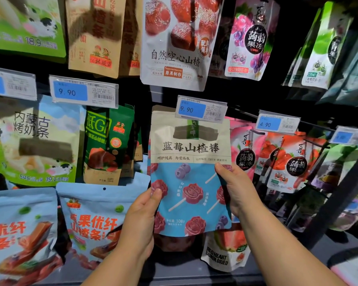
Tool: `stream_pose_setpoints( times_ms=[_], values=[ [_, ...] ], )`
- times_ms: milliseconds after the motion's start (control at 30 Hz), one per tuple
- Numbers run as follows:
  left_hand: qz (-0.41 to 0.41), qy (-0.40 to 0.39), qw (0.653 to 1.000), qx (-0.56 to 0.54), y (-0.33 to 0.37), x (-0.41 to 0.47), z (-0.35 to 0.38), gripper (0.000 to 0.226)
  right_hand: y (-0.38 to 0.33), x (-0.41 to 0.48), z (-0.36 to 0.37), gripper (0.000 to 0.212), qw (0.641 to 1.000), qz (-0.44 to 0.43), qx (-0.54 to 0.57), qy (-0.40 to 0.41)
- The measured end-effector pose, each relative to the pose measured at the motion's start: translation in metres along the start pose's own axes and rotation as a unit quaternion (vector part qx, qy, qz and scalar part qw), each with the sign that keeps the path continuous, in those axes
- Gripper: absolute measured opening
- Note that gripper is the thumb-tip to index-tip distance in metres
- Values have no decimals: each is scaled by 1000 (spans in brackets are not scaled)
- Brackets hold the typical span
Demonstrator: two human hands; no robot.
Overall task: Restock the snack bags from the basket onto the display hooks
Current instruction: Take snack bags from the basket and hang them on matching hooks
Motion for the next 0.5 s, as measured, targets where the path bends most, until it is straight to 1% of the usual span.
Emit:
stream_pose_setpoints(
  times_ms=[133,233,267,333,400,433,500],
  values=[
    [15,24,998,52,4,11,-3,18,4,5,0,15,999,-12,-32,31],
    [52,45,989,134,10,27,-7,14,8,12,0,18,996,-29,-57,55],
    [66,49,984,160,13,31,-6,16,9,14,1,18,995,-35,-65,63],
    [100,57,965,237,21,39,-1,30,13,20,2,14,994,-39,-72,76],
    [143,72,931,328,31,43,7,45,18,28,5,10,992,-45,-81,86],
    [158,76,919,354,35,46,11,50,20,32,7,10,990,-52,-89,94],
    [172,80,908,374,37,55,14,57,25,38,9,13,987,-63,-107,102]
  ],
)
Point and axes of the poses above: each hand's wrist, its own x-axis towards the middle knuckle, its own z-axis out of the palm, y = z × x, the point moved 6 cm from there along x, towards the middle knuckle, and after that the axes turned 7 degrees about y, right-handed, at the moved point
